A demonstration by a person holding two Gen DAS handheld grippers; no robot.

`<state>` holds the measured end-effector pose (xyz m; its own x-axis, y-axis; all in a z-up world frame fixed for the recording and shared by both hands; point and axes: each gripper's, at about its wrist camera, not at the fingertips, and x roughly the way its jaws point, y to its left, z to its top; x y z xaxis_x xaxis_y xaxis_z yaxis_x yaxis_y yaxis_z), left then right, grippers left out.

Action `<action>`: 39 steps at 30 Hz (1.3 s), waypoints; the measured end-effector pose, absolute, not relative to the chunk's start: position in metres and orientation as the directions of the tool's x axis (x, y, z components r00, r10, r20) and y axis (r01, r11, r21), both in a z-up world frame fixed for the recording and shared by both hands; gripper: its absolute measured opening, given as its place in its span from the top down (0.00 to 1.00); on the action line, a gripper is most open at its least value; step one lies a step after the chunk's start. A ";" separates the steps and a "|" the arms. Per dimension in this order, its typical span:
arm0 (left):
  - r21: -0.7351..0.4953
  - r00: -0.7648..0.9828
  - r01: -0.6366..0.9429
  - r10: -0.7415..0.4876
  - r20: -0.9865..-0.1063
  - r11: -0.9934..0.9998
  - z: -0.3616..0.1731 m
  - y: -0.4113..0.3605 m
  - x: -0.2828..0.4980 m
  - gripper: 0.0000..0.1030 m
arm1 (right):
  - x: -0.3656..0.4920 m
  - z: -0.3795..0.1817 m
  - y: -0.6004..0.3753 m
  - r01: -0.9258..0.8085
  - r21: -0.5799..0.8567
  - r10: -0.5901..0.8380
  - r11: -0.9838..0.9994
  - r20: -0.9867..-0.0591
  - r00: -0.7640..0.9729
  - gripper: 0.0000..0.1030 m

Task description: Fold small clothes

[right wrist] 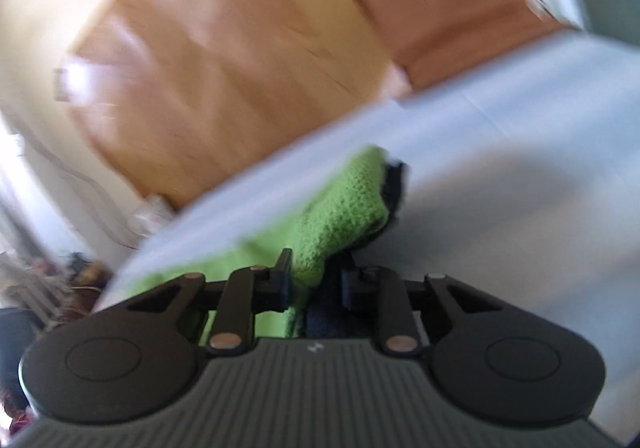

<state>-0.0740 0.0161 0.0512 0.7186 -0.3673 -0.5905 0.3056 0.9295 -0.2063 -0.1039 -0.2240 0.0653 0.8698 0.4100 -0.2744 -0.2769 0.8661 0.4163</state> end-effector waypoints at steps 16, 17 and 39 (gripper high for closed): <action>-0.538 0.908 0.039 -0.255 -0.333 0.842 0.103 0.212 -0.133 0.28 | -0.041 0.035 0.021 -0.722 0.097 0.641 0.685 -0.553 0.533 0.60; -0.539 0.903 0.038 -0.259 -0.341 0.842 0.101 0.212 -0.132 0.26 | -0.043 0.031 0.023 -0.748 0.087 0.670 0.658 -0.521 0.529 0.56; -0.654 0.667 0.075 -0.526 -0.528 0.752 0.025 0.166 -0.046 0.03 | -0.007 0.018 -0.123 -0.449 0.558 0.702 0.698 -0.413 0.579 0.32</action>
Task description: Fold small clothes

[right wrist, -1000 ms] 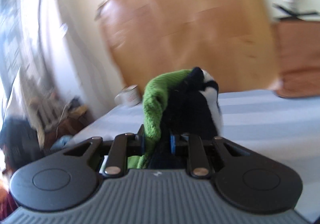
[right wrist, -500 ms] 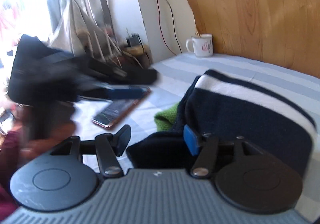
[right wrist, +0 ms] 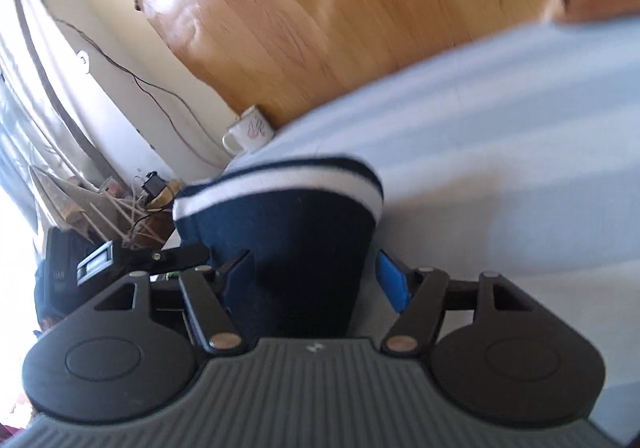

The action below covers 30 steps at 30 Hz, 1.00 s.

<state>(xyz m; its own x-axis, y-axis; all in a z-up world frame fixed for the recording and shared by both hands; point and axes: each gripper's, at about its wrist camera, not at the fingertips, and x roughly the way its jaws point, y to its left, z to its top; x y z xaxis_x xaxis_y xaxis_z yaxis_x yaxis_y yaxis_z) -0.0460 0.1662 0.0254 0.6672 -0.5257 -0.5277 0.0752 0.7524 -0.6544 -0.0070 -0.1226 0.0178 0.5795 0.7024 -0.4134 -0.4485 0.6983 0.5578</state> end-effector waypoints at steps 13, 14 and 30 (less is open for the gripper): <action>-0.621 0.727 0.082 -0.473 -0.498 0.779 0.047 0.134 -0.001 0.35 | 0.052 0.046 -0.112 -0.560 0.476 0.727 0.678 -0.322 0.606 0.50; -0.601 0.734 0.100 -0.466 -0.494 0.793 0.055 0.126 0.015 0.36 | 0.066 0.052 -0.117 -0.560 0.473 0.722 0.680 -0.301 0.623 0.50; -0.381 0.748 0.131 -0.344 -0.568 0.915 0.017 -0.001 0.241 0.29 | 0.262 0.047 -0.196 -0.312 0.478 0.527 0.821 -0.422 0.738 0.36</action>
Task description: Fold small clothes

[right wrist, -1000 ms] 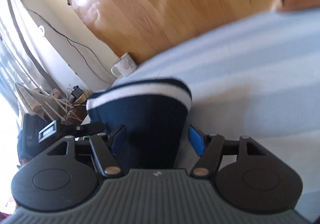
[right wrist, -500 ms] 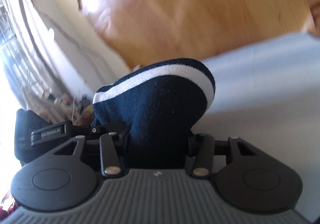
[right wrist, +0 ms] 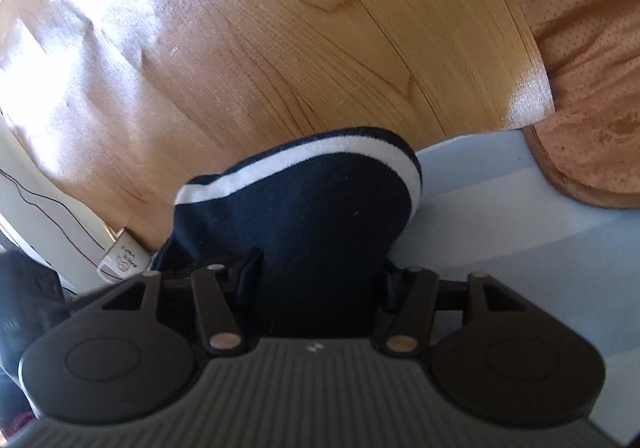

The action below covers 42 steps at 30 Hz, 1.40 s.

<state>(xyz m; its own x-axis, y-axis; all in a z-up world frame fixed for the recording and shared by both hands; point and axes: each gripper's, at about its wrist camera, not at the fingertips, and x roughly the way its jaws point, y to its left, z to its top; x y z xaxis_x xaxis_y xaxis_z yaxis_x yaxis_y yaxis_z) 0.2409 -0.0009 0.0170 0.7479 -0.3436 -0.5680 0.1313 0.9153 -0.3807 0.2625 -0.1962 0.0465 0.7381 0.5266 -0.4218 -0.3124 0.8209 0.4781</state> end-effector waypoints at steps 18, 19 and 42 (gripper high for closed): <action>-0.097 0.832 0.026 -0.075 -0.549 0.995 0.063 -0.042 0.039 0.23 | 0.062 0.033 -0.196 -0.159 0.317 0.267 0.935 -0.336 0.903 0.23; -0.093 0.831 0.020 -0.068 -0.552 0.995 0.061 -0.042 0.030 0.23 | 0.055 0.031 -0.196 -0.156 0.310 0.258 0.938 -0.323 0.910 0.23; 0.035 0.879 0.003 0.015 -0.477 0.999 0.035 -0.041 -0.037 0.14 | 0.005 0.015 -0.194 -0.125 0.305 0.223 0.944 -0.310 0.924 0.23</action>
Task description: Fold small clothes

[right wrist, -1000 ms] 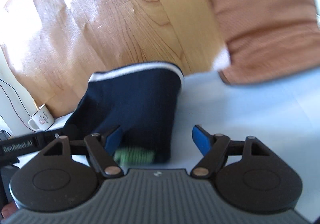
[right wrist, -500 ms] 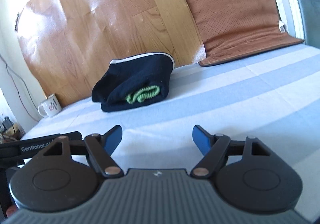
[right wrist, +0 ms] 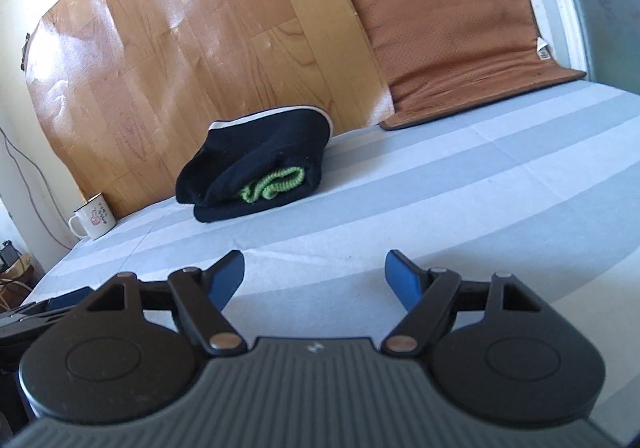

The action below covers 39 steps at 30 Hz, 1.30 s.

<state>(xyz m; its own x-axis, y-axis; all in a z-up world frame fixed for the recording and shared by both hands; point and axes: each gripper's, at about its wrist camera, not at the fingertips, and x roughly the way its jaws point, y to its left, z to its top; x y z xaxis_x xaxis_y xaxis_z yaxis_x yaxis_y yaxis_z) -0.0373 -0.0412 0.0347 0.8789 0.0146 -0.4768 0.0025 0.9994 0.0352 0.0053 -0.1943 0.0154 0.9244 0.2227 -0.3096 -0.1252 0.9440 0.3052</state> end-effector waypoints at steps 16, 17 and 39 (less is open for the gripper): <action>-0.025 0.920 -0.051 0.038 -0.391 0.998 0.039 -0.030 -0.049 0.00 | 0.007 0.015 -0.206 -0.097 0.379 0.220 0.920 -0.295 0.930 0.21; -0.029 0.919 -0.052 0.037 -0.392 0.998 0.039 -0.029 -0.048 0.00 | 0.007 0.015 -0.206 -0.096 0.379 0.219 0.920 -0.296 0.930 0.21; 0.039 0.916 -0.119 0.125 -0.381 0.992 0.038 -0.034 -0.051 0.00 | 0.007 0.014 -0.212 -0.085 0.421 0.228 0.903 -0.304 0.925 0.15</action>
<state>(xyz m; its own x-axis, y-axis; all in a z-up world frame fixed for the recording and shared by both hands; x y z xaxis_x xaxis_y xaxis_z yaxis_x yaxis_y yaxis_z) -0.0513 -0.0344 0.0384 0.9159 0.1253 -0.3813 -0.1195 0.9921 0.0390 0.0066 -0.2118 0.0139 0.9250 0.2285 -0.3035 -0.0851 0.9032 0.4206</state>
